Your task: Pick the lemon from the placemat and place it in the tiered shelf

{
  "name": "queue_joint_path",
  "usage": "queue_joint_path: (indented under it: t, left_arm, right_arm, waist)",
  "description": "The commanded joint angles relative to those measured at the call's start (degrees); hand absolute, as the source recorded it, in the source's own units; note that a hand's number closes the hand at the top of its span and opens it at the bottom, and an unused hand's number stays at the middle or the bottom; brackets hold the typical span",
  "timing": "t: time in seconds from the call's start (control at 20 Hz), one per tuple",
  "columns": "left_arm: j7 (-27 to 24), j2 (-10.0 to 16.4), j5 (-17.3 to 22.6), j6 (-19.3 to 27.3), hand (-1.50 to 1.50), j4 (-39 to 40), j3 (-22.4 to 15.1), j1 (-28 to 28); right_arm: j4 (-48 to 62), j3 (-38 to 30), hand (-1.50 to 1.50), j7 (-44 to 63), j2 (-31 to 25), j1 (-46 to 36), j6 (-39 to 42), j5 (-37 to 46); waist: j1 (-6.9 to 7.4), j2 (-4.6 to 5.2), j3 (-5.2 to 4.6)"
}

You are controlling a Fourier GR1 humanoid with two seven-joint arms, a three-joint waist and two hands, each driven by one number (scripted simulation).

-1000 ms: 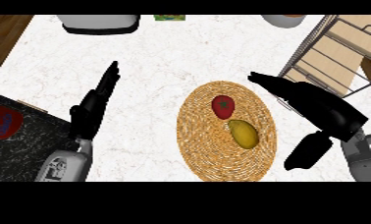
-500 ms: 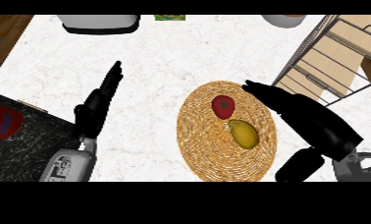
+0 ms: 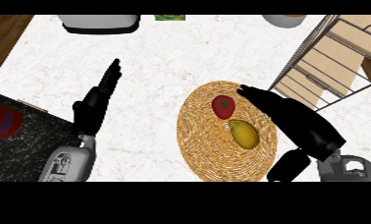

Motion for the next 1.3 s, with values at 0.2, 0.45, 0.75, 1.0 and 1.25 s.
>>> queue_joint_path:
  t: [0.2, 0.45, 0.75, 1.0, 1.25]
  left_arm:
    - [3.1, 0.0, -0.5, -2.0, 0.0, -8.4, -1.4, 5.9]
    - [3.7, -1.4, -1.1, -1.3, 0.0, -3.0, 1.2, -0.9]
    - [0.9, -2.3, -3.1, -1.5, 0.0, -5.3, -1.0, 4.7]
    - [1.8, -1.7, -1.2, -3.3, 0.0, -6.6, 0.7, 5.4]
    - [0.2, 0.3, -0.2, -5.1, 0.0, -0.9, 4.5, 1.0]
  right_arm:
    - [6.0, 3.1, -1.5, -1.4, 6.1, -1.3, -2.2, 9.0]
    - [1.7, 0.0, -1.5, -4.0, 4.9, 3.4, 1.4, 10.3]
    - [4.9, -1.8, -1.5, -7.7, 4.1, 3.2, 1.8, 13.4]
    - [11.2, -1.7, -1.5, -10.4, 6.3, 1.1, -0.9, 17.1]
    - [9.3, -0.6, -1.5, -11.8, 6.9, 4.9, -1.6, 19.9]
  waist:
    - [0.37, -0.03, 0.01]
    - [-0.1, -0.02, 0.0]
    - [0.02, -0.03, 0.01]
    - [0.2, -0.01, 0.01]
    - [-0.08, -0.01, 0.0]
